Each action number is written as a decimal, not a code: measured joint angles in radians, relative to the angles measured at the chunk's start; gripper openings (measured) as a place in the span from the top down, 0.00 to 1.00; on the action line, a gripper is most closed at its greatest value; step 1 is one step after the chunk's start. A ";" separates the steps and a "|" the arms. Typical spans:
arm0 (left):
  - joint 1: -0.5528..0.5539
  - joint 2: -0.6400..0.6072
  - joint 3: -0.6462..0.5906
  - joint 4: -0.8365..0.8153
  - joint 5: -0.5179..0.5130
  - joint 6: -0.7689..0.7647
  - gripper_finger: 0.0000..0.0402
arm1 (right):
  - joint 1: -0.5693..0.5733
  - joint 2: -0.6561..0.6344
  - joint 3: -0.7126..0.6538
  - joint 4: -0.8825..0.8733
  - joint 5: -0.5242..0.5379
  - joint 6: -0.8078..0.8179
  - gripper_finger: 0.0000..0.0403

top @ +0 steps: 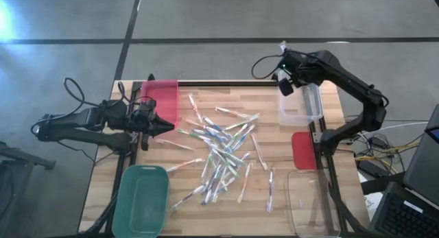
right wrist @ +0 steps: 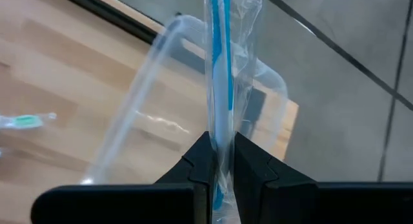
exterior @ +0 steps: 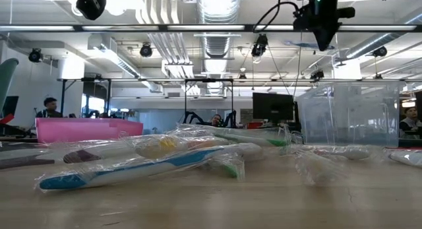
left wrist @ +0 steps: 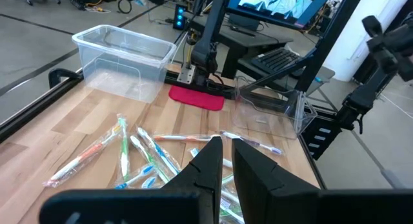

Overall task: Pick & Place Toothbrushes
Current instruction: Put the blue toothbrush into the top transparent bin

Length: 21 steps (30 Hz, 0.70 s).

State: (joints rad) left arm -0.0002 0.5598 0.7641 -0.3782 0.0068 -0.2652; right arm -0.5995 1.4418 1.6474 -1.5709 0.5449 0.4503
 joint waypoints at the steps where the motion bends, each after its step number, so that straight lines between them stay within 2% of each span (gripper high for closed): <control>1: 0.000 0.000 0.000 0.000 0.000 0.000 0.90 | -0.012 0.000 -0.011 -0.001 0.000 -0.010 0.93; 11: 0.000 0.000 0.000 0.000 0.000 0.000 0.90 | -0.084 0.001 -0.155 -0.001 -0.006 -0.070 0.93; 21: -0.001 0.000 0.000 0.000 0.000 0.000 0.90 | -0.086 0.001 -0.303 0.000 -0.026 -0.111 0.93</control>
State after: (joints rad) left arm -0.0010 0.5598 0.7639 -0.3781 0.0069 -0.2651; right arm -0.6857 1.4429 1.3445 -1.5711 0.5186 0.3397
